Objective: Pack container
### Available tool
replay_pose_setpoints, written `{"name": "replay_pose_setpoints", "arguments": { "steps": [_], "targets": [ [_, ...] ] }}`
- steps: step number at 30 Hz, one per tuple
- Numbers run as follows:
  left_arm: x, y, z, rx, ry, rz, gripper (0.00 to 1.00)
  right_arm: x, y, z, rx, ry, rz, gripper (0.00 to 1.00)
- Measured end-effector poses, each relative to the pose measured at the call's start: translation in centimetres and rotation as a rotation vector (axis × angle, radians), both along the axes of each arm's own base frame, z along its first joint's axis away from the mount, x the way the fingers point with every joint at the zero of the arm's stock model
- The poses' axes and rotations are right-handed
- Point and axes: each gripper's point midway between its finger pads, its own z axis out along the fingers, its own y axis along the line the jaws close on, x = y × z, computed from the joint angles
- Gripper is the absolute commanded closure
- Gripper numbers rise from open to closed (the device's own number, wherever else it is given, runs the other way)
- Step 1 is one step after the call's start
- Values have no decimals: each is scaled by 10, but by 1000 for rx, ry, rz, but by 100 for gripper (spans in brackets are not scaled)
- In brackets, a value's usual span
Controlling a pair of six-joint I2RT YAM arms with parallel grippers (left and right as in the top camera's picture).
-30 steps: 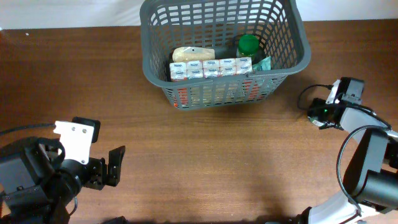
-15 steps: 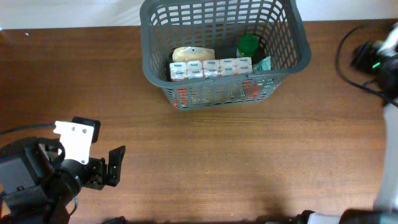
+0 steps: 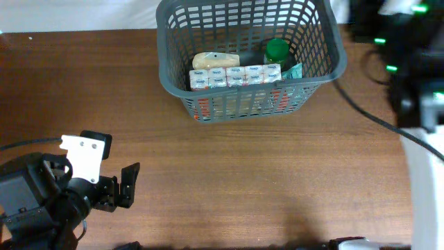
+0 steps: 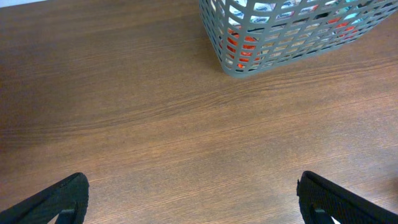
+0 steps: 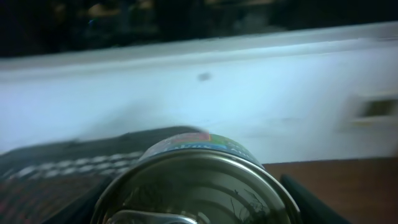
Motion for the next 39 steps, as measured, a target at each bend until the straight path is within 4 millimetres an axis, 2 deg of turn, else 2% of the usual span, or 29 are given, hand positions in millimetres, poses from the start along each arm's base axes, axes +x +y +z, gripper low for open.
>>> {"name": "replay_pose_setpoints", "arguments": {
  "steps": [2,5,10,14,15,17,18,19,26,28,31,33,36,38,39],
  "targets": [
    [0,0,0,0,0,0,1,17,22,-16,-5,24,39,52],
    [0,0,0,0,0,0,1,48,42,-47,-20,69,67,51],
    [0,0,0,0,0,0,1,94,66,-105,-42,134,90,51],
    [0,0,0,0,0,0,1,116,79,-146,-52,187,104,51],
    [0,0,0,0,0,0,1,120,80,-155,-55,200,104,48],
    [0,0,0,0,0,0,1,125,81,-167,-60,217,105,23],
    [0,0,0,0,0,0,1,127,82,-171,-62,221,105,7],
    [0,0,0,0,0,0,1,130,82,-171,-67,213,108,1],
    [0,0,0,0,1,0,1,134,83,-167,-78,186,112,1],
    [0,0,0,0,0,0,1,129,82,-166,-82,211,112,1],
    [0,0,0,0,1,0,1,110,78,-153,-89,253,114,1],
    [0,0,0,0,1,0,1,92,74,-131,-89,253,114,1],
    [0,0,0,0,0,0,1,54,66,-77,-79,196,112,1],
    [0,0,0,0,0,0,1,22,58,-36,-69,137,109,1],
    [0,0,0,0,1,0,1,8,55,-22,-66,118,108,1]
  ]
}}
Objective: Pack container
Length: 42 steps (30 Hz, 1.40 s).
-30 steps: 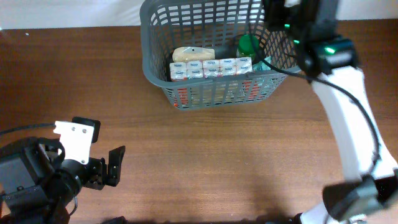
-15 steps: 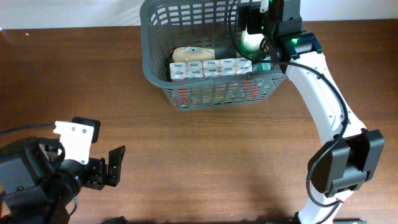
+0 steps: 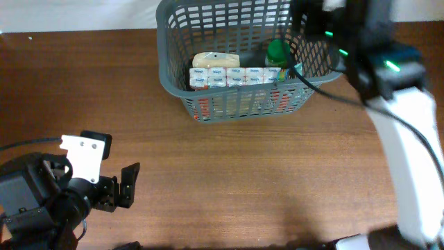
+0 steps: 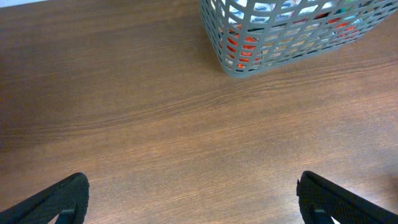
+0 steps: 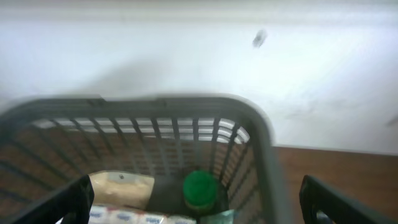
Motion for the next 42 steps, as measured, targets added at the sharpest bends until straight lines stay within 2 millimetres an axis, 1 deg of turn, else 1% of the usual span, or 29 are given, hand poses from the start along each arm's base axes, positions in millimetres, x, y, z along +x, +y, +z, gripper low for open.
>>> {"name": "replay_pose_setpoints", "arguments": {
  "steps": [2,3,5,7,10,12,14,16,18,19,21,24,26,27,28,29,33,36,42],
  "targets": [
    [0,0,0,0,0,0,1,-35,-8,25,9,-27,-2,1],
    [0,0,0,0,0,0,1,-52,-12,33,12,-31,-3,1],
    [0,0,0,0,0,0,1,-80,-18,40,12,-22,-4,1],
    [0,0,0,0,0,0,1,-101,-23,37,9,16,-9,1],
    [0,0,0,0,0,0,1,-129,-29,12,-1,143,-20,0],
    [0,0,0,0,0,0,1,-141,-32,-6,-7,217,-26,1],
    [0,0,0,0,0,0,1,-152,-34,-28,-13,281,-34,0],
    [0,0,0,0,0,0,1,-163,-37,-47,-13,310,-38,1],
    [0,0,0,0,1,0,1,-180,-41,-67,-7,318,-43,1],
    [0,0,-1,-1,3,0,1,-192,-43,-75,0,301,-43,1],
    [0,0,-1,-1,2,0,1,-221,-50,-96,8,291,-47,1],
    [0,0,-1,-1,2,0,1,-269,-60,-132,20,261,-47,1],
    [0,0,-1,-1,2,0,1,-289,-64,-154,25,253,-44,1],
    [0,0,-1,0,2,0,1,-297,-66,-171,22,272,-46,1],
    [0,0,-1,-1,3,0,1,-301,-67,-183,20,287,-47,1],
    [0,0,-1,-1,2,0,1,-303,-66,-200,24,293,-47,1],
    [0,0,-1,-1,3,0,1,-302,-66,-220,35,292,-52,1],
    [0,0,-1,-1,2,0,1,-302,-66,-226,37,295,-54,1],
    [0,0,-1,-1,2,0,1,-301,-66,-225,41,288,-55,1]
  ]
}}
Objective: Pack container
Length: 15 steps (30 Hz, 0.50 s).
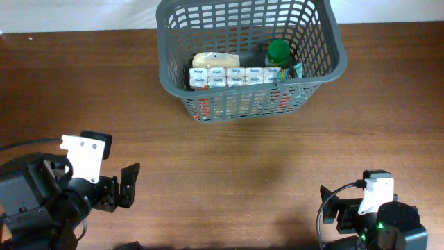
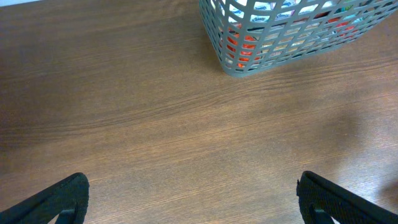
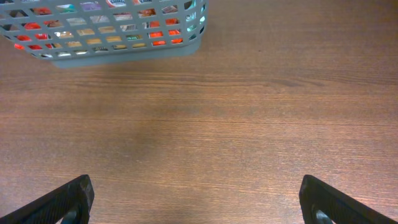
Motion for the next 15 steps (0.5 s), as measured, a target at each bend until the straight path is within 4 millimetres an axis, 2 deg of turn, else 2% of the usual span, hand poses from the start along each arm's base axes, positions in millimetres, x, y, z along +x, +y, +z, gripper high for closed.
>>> {"name": "replay_pose_setpoints", "arguments": {
  "steps": [7,12,15],
  "targets": [
    [0,0,0,0,0,0,1,5,-1,6,0,-33,-7,1],
    [0,0,0,0,0,0,1,32,4,23,-42,-179,28,1],
    [0,0,0,0,0,0,1,49,7,18,-103,-268,73,1]
  ]
}}
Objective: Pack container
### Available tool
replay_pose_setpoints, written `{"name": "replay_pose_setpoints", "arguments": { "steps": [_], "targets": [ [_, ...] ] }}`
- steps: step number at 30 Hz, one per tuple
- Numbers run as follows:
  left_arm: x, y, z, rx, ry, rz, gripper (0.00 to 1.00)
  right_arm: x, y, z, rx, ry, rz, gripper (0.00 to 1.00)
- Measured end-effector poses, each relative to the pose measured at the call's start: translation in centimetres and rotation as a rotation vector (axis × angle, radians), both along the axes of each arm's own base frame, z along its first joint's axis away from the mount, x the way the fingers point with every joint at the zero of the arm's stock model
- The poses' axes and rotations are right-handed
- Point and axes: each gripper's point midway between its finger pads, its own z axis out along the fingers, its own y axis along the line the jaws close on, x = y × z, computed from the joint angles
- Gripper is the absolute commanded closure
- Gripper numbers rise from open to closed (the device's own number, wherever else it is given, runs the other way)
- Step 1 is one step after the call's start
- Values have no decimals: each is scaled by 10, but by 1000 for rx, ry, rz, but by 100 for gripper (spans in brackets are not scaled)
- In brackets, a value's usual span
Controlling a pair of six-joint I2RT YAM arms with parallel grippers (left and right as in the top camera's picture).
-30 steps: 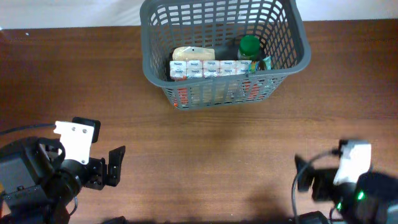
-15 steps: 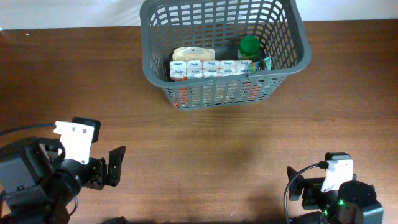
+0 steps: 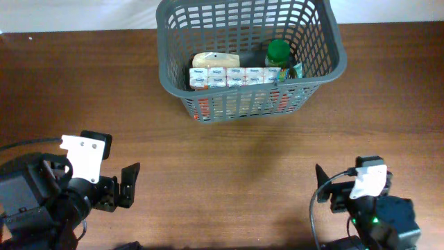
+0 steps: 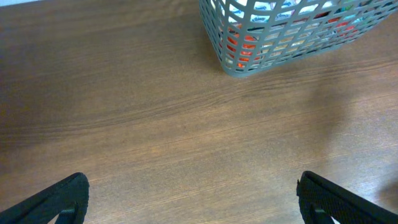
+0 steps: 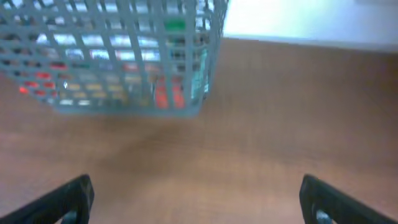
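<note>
The grey mesh basket [image 3: 326, 66] stands at the back middle of the table. Inside lie a beige packet [image 3: 216, 60], a row of small white cartons [image 3: 234, 76], a green-capped bottle [image 3: 277, 50] and a teal packet [image 3: 293, 69]. My left gripper [image 3: 113, 160] rests at the front left, open and empty, its view [image 4: 193, 200] showing the basket's [image 4: 280, 37] near corner. At the front right my right gripper [image 3: 351, 183] is open and empty too; its blurred view [image 5: 196, 200] faces the basket [image 5: 124, 68].
Brown wooden table [image 3: 229, 160] between the two arms and the basket. A white wall or cloth edge [image 5: 311, 18] shows beyond the table's far side. A black cable [image 3: 316, 215] loops beside the right arm.
My right gripper has shifted slightly away from the front edge and now looks more toward the basket, in a blurred view. The left arm and the basket contents are unchanged.
First my right gripper held a tin can off the table's right side. Then it was over the basket's right end, open, with no can in its view. Later it sat open at the front right, where it stays. The left arm never moved.
</note>
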Motion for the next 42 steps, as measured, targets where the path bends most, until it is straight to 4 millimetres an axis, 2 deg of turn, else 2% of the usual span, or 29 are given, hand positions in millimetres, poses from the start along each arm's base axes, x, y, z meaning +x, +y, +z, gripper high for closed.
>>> {"name": "replay_pose_setpoints", "arguments": {
  "steps": [3,10,16,42],
  "targets": [
    [0,0,0,0,0,0,1,10,2,-17,-60,-59,29,1],
    [0,0,0,0,0,0,1,18,4,-73,-128,-80,57,1],
    [0,0,0,0,0,0,1,24,5,-101,-143,-86,63,1],
    [0,0,0,0,0,0,1,26,6,-100,-145,-97,63,1]
  ]
}}
